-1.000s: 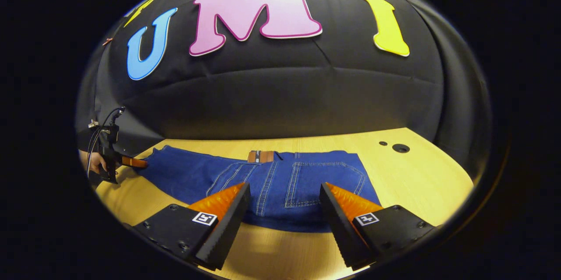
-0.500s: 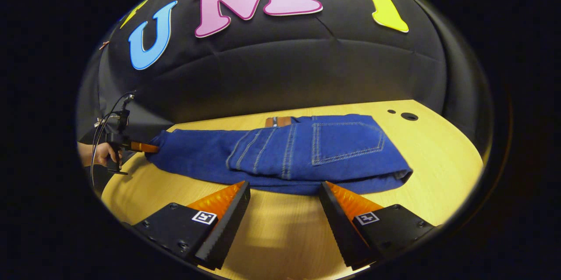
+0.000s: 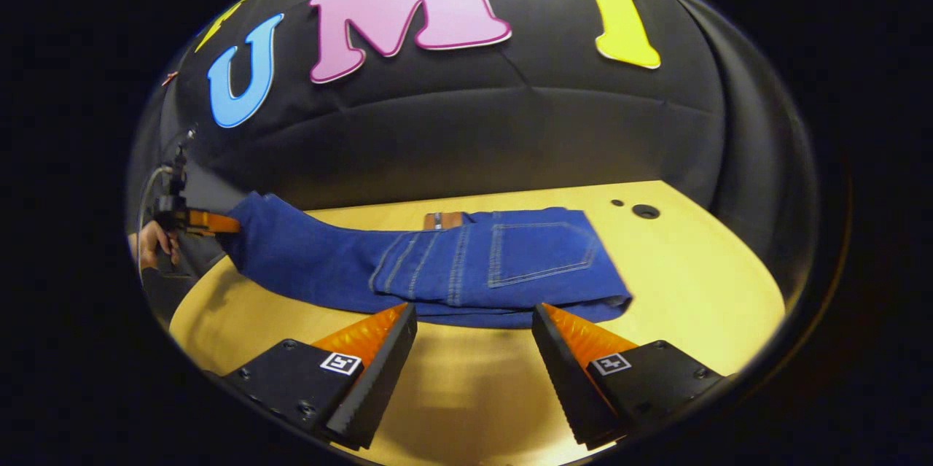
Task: Grasp the waist and the cuffs of the jeans and fold them to make the two legs overlap; first hold the waist and fold one-third of the jeans toward the cuffs, then hold the cuffs and fold the remaining one-third in the same direction to finish folding.
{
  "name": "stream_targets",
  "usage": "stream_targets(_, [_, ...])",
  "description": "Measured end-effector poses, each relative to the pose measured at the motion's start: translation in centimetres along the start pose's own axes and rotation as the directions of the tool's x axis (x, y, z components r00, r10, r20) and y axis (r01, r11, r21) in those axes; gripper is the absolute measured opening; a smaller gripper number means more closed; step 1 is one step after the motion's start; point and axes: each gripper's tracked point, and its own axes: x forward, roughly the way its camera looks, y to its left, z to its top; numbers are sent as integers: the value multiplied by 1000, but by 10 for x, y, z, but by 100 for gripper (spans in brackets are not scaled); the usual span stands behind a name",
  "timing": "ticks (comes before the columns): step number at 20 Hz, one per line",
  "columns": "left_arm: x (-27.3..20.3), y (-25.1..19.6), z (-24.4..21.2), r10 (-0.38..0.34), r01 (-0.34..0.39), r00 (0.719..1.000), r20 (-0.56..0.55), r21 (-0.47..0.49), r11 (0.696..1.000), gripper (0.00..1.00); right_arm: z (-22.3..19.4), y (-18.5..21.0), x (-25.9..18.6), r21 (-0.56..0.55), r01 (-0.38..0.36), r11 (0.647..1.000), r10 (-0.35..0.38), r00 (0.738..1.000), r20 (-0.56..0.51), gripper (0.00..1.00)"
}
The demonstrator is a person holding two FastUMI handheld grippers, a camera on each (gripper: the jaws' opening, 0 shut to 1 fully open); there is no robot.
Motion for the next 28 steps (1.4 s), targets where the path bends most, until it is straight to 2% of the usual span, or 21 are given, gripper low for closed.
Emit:
stream_targets(2, [-26,-65,25,-88,86,995,56,34,996,6,16,-24,-15,3,37,999,-37,999,18,98])
stream_targets(5, [-52,-169,37,-196,190,978,67,83,978,6,31,-62,-34,21,94,995,-95,995,25,97])
stream_targets(7, [-51,-240,46,-274,268,959,72,84,960,6,42,-84,-49,43,130,991,-131,991,39,97])
stream_targets(10, [-33,-332,41,-397,396,917,31,26,918,6,50,-115,-73,91,183,979,-189,980,60,97])
stream_targets(13, [-7,-396,17,-471,473,881,-36,51,880,6,42,-138,-95,128,229,965,-238,970,52,97])
stream_targets(15, [14,-427,-12,-491,497,865,-101,52,866,6,32,-150,-110,143,257,956,-264,964,32,97])
stream_targets(18, [42,-443,-42,-474,487,865,-167,49,872,6,19,-158,-130,169,284,944,-290,957,7,97])
stream_targets(20, [51,-452,-52,-435,458,879,-195,95,884,7,14,-159,-142,189,295,937,-298,954,-11,100])
stream_targets(21, [46,-455,-54,-422,453,882,-208,133,881,8,11,-158,-144,194,295,935,-298,954,-14,97])
stream_targets(23, [27,-474,-44,-433,470,876,-210,174,866,16,14,-156,-145,189,291,938,-294,956,-11,97])
stream_targets(24, [20,-483,-43,-453,485,870,-196,167,859,39,15,-155,-146,182,285,941,-288,958,-10,97])
stream_targets(25, [6,-487,-35,-465,489,870,-166,164,857,47,16,-152,-150,176,276,945,-278,960,-9,97])
stream_targets(26, [4,-486,-33,-469,486,873,-130,164,858,74,23,-149,-155,172,268,948,-273,962,3,97])
stream_targets(27, [-7,-481,-23,-466,475,880,-93,165,864,81,30,-145,-161,172,262,950,-269,963,17,97])
stream_targets(28, [-23,-469,-14,-457,459,888,-51,165,873,96,39,-139,-167,174,251,952,-261,965,35,97])
